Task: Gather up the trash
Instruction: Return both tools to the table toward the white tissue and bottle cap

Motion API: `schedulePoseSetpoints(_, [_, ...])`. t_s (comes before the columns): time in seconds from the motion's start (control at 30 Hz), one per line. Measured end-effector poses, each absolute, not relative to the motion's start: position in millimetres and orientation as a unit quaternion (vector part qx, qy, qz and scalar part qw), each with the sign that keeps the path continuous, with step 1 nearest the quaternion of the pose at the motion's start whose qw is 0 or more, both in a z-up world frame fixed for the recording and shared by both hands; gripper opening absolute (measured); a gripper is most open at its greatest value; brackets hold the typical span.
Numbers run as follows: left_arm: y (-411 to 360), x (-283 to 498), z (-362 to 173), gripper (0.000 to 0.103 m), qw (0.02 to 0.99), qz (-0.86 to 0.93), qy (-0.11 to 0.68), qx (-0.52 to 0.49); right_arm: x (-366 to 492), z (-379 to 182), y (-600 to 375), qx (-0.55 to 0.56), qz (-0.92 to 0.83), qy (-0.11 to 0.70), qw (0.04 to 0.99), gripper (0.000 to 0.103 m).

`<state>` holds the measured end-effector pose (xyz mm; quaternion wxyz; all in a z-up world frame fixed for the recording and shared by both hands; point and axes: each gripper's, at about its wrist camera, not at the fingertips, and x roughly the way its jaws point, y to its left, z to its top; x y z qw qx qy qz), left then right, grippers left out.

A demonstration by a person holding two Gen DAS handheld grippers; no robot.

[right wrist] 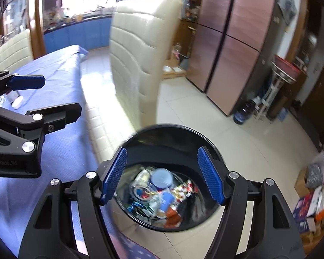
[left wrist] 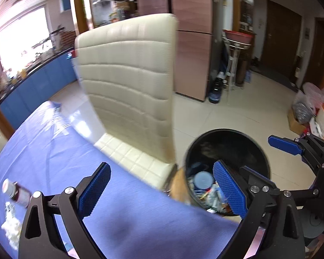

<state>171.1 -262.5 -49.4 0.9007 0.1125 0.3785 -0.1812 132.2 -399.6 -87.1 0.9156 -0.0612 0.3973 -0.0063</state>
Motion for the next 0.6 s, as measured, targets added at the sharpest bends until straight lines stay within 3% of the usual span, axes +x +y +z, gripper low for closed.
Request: schedulePoseSetpoints(0.6, [-90.3,157.6,-47.3,0.093,0.916,-0.001,0.397,0.061,171.3,-69.4,-253.6,-0.103,0.152,0.364,0.913,0.073])
